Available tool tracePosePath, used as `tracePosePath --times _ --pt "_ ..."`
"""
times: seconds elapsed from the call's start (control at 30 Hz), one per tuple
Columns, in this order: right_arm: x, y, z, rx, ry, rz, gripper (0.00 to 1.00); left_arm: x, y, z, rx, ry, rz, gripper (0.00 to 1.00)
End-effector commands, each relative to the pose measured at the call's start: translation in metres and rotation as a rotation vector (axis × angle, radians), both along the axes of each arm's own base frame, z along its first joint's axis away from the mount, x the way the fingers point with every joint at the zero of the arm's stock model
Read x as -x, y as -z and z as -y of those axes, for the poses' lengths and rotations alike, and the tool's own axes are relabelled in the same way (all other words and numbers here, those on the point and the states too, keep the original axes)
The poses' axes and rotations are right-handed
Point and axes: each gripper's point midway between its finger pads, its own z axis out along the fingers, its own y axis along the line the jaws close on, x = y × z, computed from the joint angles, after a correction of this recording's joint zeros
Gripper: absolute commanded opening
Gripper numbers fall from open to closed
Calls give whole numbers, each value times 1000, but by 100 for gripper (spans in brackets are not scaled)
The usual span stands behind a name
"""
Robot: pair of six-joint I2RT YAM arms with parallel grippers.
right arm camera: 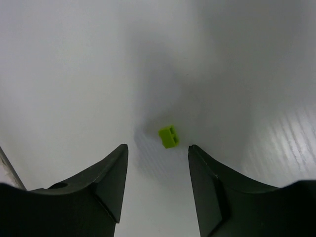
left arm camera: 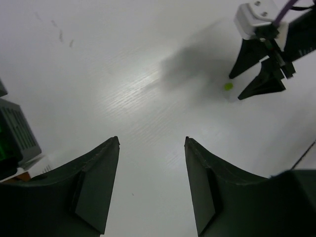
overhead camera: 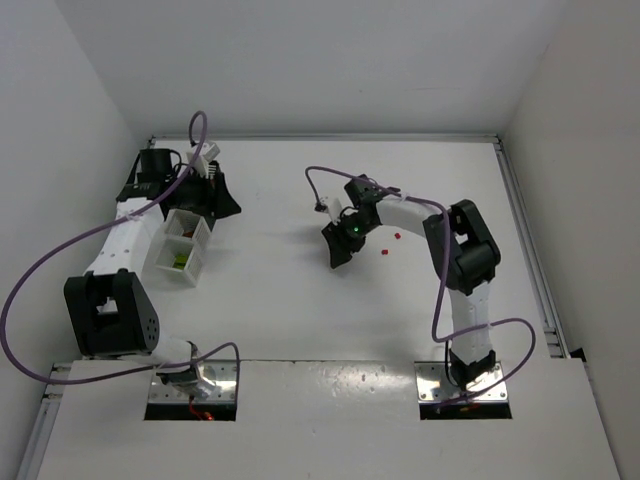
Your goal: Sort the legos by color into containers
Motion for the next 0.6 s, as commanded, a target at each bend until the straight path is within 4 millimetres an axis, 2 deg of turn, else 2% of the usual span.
tracePosePath --times 0.0,0.03,0.1,0.13,0.2,0.23,0.3,0.33,0.43,0.47,0.5,0.57 --pt "-8 -28 -4 9 -51 108 52 16 -27 17 49 179 131 61" --pt "-17 -44 -4 11 -10 151 52 21 -23 21 67 199 116 61" --pt "-31 -60 4 -1 54 187 52 27 -23 26 68 229 124 61" --pt "-43 -72 17 24 108 232 50 30 -18 31 63 239 112 61" --pt "-52 -83 32 53 153 280 47 29 -15 36 23 265 127 61" --pt "-62 -90 46 73 196 308 46 33 -9 47 -6 284 109 61" --pt "-71 -104 62 76 255 339 44 38 -5 60 -41 320 103 60" --pt "-76 -115 72 86 297 366 44 45 -2 76 -52 371 100 59" --pt "-90 -116 109 144 390 382 44 53 16 96 -74 421 49 58" --pt "-90 -114 120 165 415 382 44 58 22 109 -93 456 36 58" --pt "-94 -109 142 194 464 375 44 57 32 115 -110 469 10 58" --pt "-95 -99 170 256 507 370 44 62 40 133 -164 540 -9 58"
